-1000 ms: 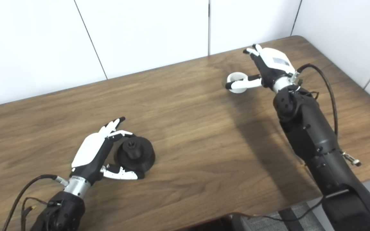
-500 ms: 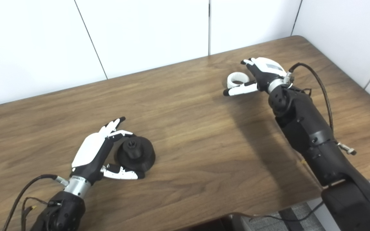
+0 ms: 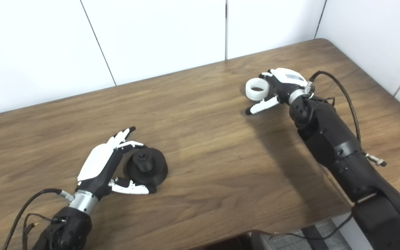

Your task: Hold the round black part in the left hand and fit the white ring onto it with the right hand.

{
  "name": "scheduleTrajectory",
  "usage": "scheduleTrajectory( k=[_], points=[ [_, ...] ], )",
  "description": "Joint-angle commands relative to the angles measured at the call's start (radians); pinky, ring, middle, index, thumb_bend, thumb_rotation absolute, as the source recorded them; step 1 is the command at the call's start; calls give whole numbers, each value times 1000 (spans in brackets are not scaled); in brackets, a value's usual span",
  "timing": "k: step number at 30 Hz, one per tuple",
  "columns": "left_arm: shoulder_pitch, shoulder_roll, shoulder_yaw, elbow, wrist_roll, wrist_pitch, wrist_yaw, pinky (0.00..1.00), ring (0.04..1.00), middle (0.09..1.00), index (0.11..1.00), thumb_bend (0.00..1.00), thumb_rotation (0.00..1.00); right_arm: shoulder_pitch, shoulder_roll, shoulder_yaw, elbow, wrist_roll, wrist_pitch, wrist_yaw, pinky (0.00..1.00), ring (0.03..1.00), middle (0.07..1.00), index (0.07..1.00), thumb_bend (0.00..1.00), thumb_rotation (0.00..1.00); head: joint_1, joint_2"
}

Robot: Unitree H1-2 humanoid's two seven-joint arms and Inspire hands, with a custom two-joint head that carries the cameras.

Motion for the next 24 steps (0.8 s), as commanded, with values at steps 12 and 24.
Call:
scheduleTrajectory(
  k=[12,24],
  points=[
    [1,22,19,-30,-2,-24,-12,1000,1000,1000,610,928,362,-43,-26,-8,31,-12,-19,-115,846,942,990,811,828,376,5,6],
    [5,17,24,-32,3,-24,-16,1000,1000,1000,611,917,350,-26,2,-12,30,-6,-31,-213,795,869,928,723,781,332,10,13]
  ],
)
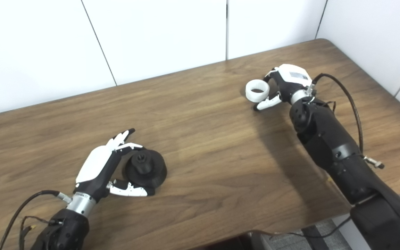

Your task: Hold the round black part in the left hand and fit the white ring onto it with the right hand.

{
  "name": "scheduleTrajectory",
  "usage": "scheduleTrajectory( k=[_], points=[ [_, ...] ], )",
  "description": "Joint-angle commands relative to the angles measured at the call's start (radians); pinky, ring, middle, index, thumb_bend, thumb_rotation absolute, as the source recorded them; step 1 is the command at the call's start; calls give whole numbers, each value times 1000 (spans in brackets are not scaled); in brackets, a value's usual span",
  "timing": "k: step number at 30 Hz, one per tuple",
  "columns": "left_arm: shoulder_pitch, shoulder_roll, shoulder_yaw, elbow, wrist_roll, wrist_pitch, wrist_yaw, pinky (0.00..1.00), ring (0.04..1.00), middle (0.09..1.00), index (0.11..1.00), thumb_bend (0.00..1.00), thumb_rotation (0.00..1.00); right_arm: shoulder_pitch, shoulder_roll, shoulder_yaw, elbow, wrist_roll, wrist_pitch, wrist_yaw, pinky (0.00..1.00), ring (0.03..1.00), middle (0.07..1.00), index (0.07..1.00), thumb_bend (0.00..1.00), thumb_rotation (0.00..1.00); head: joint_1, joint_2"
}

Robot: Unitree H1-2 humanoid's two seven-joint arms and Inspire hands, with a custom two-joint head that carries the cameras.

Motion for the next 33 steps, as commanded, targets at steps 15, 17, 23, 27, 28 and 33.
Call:
scheduleTrajectory(
  k=[15,17,23,27,28,33],
  points=[
    [-12,4,7,-20,18,2,5,1000,1000,1000,614,906,348,-35,9,5,-10,-7,-10,-41,748,856,929,734,841,407,13,9],
    [-12,3,6,-23,19,5,3,1000,1000,1000,614,906,342,-36,13,7,-12,-4,0,-32,756,866,935,743,847,417,16,10],
    [-14,-1,8,-29,23,15,2,1000,1000,1000,613,909,337,-40,22,13,-3,-2,1,-34,765,870,940,761,866,419,19,13],
    [-15,0,9,-31,23,20,0,1000,1000,1000,614,905,344,-38,29,7,-1,5,-14,-53,770,864,931,738,849,383,22,15],
    [-15,0,9,-30,24,19,1,1000,1000,1000,613,904,346,-37,29,7,-1,5,-17,-56,770,863,930,733,844,377,21,15],
    [-15,-1,9,-21,22,9,9,1000,1000,1000,613,901,350,-33,37,5,1,5,-37,-92,768,843,911,686,785,317,22,16]
  ],
)
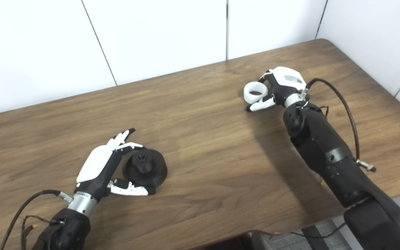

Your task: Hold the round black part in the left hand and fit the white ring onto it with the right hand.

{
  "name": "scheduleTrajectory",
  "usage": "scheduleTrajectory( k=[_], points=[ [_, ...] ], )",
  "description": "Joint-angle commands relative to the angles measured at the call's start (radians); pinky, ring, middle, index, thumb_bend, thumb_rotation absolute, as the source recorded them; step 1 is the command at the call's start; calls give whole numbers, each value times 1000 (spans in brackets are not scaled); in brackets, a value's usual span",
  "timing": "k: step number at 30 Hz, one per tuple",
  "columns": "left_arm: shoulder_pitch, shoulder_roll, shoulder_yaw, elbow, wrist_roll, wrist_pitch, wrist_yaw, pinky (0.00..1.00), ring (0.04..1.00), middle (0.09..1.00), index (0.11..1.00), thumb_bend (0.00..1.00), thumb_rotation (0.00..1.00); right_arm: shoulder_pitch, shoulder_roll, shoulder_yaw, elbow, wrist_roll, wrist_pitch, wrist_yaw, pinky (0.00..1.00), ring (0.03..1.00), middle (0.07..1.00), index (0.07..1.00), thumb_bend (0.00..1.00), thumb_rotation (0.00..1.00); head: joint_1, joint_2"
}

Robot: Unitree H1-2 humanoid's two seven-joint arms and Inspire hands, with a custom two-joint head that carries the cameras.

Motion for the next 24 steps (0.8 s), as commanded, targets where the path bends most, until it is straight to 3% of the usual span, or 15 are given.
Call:
scheduleTrajectory(
  k=[1,20,22,24],
  points=[
    [-16,7,6,-19,12,-3,8,1000,1000,1000,612,902,347,-32,0,-10,-3,-3,-42,-53,762,835,904,671,776,302,1,1],
    [-24,8,7,-29,13,8,-1,1000,1000,1000,611,899,329,-24,-3,-29,18,21,-117,-136,659,780,857,584,728,240,5,5],
    [-23,7,8,-32,11,9,-2,1000,1000,1000,610,901,325,-22,-2,-33,15,27,-122,-137,660,777,855,511,561,171,5,6],
    [-22,6,8,-33,10,7,-2,1000,1000,1000,610,901,324,-19,0,-38,11,33,-124,-139,667,779,853,496,529,156,7,7]
  ],
)
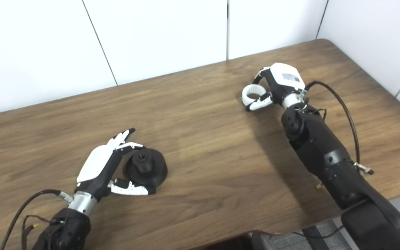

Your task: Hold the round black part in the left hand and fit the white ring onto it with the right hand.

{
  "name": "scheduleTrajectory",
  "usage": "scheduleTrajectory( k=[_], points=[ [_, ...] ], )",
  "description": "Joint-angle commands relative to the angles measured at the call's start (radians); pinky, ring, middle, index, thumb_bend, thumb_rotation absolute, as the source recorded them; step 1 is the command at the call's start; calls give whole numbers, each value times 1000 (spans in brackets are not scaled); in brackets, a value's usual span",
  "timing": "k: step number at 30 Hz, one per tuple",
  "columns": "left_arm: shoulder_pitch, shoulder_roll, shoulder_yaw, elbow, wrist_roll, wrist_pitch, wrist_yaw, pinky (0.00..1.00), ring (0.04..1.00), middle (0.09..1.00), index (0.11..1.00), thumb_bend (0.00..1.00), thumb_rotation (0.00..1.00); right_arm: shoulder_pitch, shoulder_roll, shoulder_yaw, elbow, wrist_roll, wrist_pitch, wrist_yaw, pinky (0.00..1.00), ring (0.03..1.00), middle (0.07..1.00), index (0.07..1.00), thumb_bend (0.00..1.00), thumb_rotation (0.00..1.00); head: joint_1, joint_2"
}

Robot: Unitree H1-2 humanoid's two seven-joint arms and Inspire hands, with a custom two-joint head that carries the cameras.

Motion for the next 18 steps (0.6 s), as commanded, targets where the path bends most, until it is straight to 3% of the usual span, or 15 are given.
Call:
scheduleTrajectory(
  k=[1,10,13,18],
  points=[
    [-22,9,7,-29,7,-3,1,1000,1000,1000,610,900,323,-24,-14,-21,-17,-2,-11,-27,675,781,852,493,523,153,2,1],
    [-20,8,7,-25,12,-3,4,1000,1000,1000,609,902,333,-14,-21,-17,-31,-6,-27,-34,670,780,846,490,518,150,7,5],
    [-21,7,7,-22,12,-5,6,1000,1000,1000,610,902,335,-6,-27,-29,-73,0,-25,-29,752,815,849,491,517,151,7,6],
    [-23,8,9,-22,10,-4,1,1000,1000,1000,612,899,327,-8,-51,-42,-165,-24,0,7,734,803,865,493,514,155,0,5]
  ],
)
